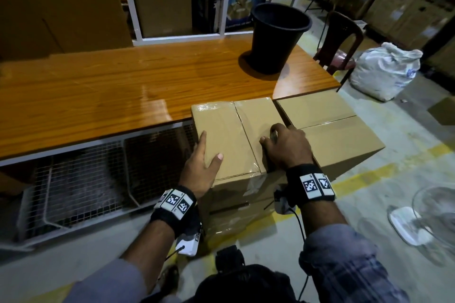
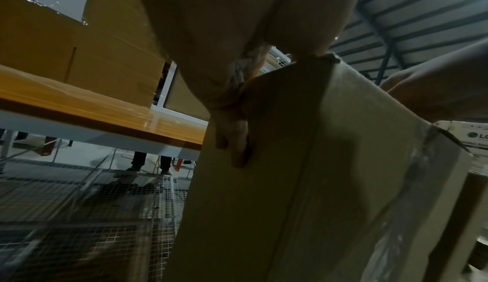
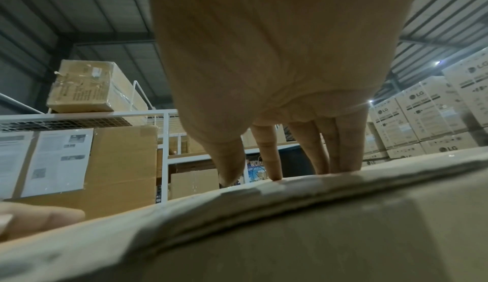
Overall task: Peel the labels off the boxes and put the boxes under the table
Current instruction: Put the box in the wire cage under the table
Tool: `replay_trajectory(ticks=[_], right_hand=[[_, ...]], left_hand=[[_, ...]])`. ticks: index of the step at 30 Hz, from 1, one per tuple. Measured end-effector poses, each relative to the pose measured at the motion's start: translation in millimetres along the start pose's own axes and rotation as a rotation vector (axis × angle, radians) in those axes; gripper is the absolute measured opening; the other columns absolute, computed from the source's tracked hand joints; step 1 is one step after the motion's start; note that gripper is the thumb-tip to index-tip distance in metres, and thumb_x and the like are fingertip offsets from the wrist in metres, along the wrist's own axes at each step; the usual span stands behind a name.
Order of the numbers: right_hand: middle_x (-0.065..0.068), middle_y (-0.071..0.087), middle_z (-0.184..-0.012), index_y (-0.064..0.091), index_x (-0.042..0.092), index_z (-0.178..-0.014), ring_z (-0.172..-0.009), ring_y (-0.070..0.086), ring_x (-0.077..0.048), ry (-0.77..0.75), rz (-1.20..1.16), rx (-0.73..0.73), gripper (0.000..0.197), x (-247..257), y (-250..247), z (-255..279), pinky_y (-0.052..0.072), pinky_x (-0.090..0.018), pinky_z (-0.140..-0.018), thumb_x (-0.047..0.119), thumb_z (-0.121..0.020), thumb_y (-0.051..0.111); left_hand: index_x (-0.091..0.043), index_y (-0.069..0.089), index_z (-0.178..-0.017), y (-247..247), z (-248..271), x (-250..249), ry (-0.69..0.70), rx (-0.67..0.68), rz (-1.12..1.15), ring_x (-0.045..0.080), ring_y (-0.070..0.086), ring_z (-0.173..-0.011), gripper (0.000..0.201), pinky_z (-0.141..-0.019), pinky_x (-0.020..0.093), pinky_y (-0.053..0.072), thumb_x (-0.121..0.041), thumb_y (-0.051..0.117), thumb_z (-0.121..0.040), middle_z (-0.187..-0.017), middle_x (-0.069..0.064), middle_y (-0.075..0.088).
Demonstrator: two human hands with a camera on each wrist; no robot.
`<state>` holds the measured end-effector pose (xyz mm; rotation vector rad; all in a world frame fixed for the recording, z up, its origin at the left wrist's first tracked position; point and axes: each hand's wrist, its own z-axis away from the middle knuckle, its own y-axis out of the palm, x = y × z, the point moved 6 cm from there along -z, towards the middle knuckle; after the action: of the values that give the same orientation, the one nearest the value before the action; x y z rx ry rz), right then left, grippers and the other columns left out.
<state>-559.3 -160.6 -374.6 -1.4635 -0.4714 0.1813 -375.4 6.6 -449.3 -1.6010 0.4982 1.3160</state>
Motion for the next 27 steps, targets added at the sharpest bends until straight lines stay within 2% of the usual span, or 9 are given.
replay_trajectory(ticks=[3, 6, 11, 12, 16, 20, 24, 27], right_hand=[[-0.017, 0.063, -0.122, 0.059, 0.019, -0.133, -0.118, 0.055, -0.035, 0.005, 0.009, -0.009, 0.052, 1, -2, 1, 0.052, -0.049, -0.095, 0.058, -0.098, 0.059], [-0.017, 0.063, -0.124, 0.058, 0.018, -0.133, -0.118, 0.055, -0.036, 0.012, 0.028, -0.005, 0.052, 0, -2, 1, 0.052, -0.049, -0.096, 0.057, -0.098, 0.058], [-0.018, 0.064, -0.123, 0.056, 0.016, -0.132, -0.116, 0.057, -0.036, 0.043, 0.114, -0.004, 0.052, -2, 1, 3, 0.053, -0.048, -0.093, 0.056, -0.099, 0.057], [-0.019, 0.064, -0.123, 0.056, 0.015, -0.132, -0.116, 0.057, -0.036, 0.048, 0.126, -0.008, 0.052, -2, 1, 3, 0.052, -0.047, -0.093, 0.056, -0.099, 0.057], [-0.019, 0.060, -0.129, 0.059, 0.013, -0.131, -0.122, 0.052, -0.036, 0.041, 0.145, -0.028, 0.049, 1, 0, 3, 0.048, -0.045, -0.097, 0.052, -0.100, 0.056], [-0.017, 0.059, -0.132, 0.060, 0.014, -0.131, -0.123, 0.051, -0.034, 0.013, 0.140, -0.028, 0.050, 3, 0, 2, 0.049, -0.045, -0.097, 0.052, -0.100, 0.056], [-0.016, 0.059, -0.132, 0.058, 0.014, -0.133, -0.122, 0.053, -0.033, -0.009, 0.121, -0.022, 0.051, 4, -2, 2, 0.051, -0.046, -0.098, 0.053, -0.099, 0.059], [-0.015, 0.059, -0.132, 0.056, 0.014, -0.135, -0.121, 0.054, -0.033, -0.035, 0.103, -0.028, 0.052, 6, -5, 1, 0.052, -0.046, -0.097, 0.049, -0.097, 0.063]], left_hand=[[-0.039, 0.000, -0.164, 2, 0, 1, 0.002, 0.000, -0.005, 0.021, 0.014, -0.159, 0.081, -0.128, 0.048, 0.022, -0.049, 0.053, -0.104, -0.172, 0.005, 0.015], [-0.040, -0.001, -0.164, 5, 0, 3, 0.014, 0.009, 0.008, 0.021, 0.017, -0.158, 0.083, -0.127, 0.048, 0.024, -0.052, 0.053, -0.103, -0.172, 0.005, 0.015], [-0.049, -0.001, -0.161, 8, 0, 8, 0.012, 0.025, -0.020, 0.022, 0.024, -0.157, 0.090, -0.124, 0.050, 0.030, -0.075, 0.046, -0.089, -0.171, 0.005, 0.021], [-0.049, 0.000, -0.161, 8, 0, 7, 0.014, 0.029, -0.024, 0.022, 0.025, -0.156, 0.090, -0.124, 0.050, 0.031, -0.075, 0.046, -0.089, -0.171, 0.004, 0.022], [-0.040, 0.010, -0.164, 4, 0, 1, 0.021, 0.026, -0.024, 0.021, 0.030, -0.154, 0.080, -0.123, 0.049, 0.033, -0.054, 0.057, -0.100, -0.170, -0.001, 0.026], [-0.038, 0.022, -0.162, -4, -5, -1, 0.031, -0.003, -0.028, 0.020, 0.028, -0.155, 0.073, -0.124, 0.050, 0.031, -0.052, 0.057, -0.099, -0.170, -0.002, 0.025], [-0.033, 0.040, -0.157, -18, -8, -5, -0.004, -0.080, -0.031, 0.021, 0.025, -0.156, 0.059, -0.125, 0.048, 0.029, -0.041, 0.060, -0.102, -0.172, 0.001, 0.020], [-0.037, 0.051, -0.148, -28, -10, -5, -0.026, -0.127, -0.007, 0.023, 0.032, -0.153, 0.048, -0.122, 0.049, 0.035, -0.039, 0.062, -0.101, -0.171, -0.001, 0.022]])
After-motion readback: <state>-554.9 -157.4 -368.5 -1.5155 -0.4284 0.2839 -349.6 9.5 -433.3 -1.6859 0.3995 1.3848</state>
